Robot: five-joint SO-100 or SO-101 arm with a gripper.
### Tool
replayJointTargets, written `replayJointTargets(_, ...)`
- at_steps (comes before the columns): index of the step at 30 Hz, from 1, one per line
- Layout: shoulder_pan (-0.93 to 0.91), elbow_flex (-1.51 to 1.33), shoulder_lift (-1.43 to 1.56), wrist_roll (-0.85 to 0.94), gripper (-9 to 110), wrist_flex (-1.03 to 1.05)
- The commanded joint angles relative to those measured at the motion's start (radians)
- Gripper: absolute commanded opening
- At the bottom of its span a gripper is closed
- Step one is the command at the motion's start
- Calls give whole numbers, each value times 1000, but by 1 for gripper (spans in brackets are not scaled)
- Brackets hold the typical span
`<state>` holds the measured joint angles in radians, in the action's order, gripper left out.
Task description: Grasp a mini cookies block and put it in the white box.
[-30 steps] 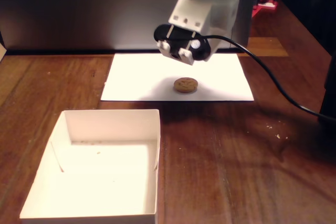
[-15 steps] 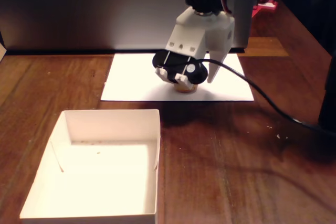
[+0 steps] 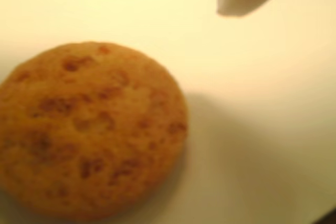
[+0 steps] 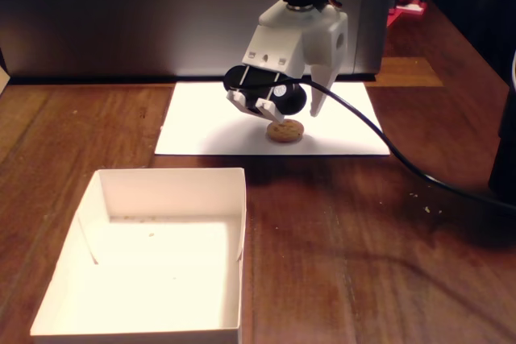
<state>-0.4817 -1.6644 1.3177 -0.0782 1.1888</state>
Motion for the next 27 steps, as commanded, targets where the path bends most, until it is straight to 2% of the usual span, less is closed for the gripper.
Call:
replayJointTargets(1, 21, 101, 37, 11, 31, 8)
replayJointTargets(27, 20, 153, -83, 26, 32, -11)
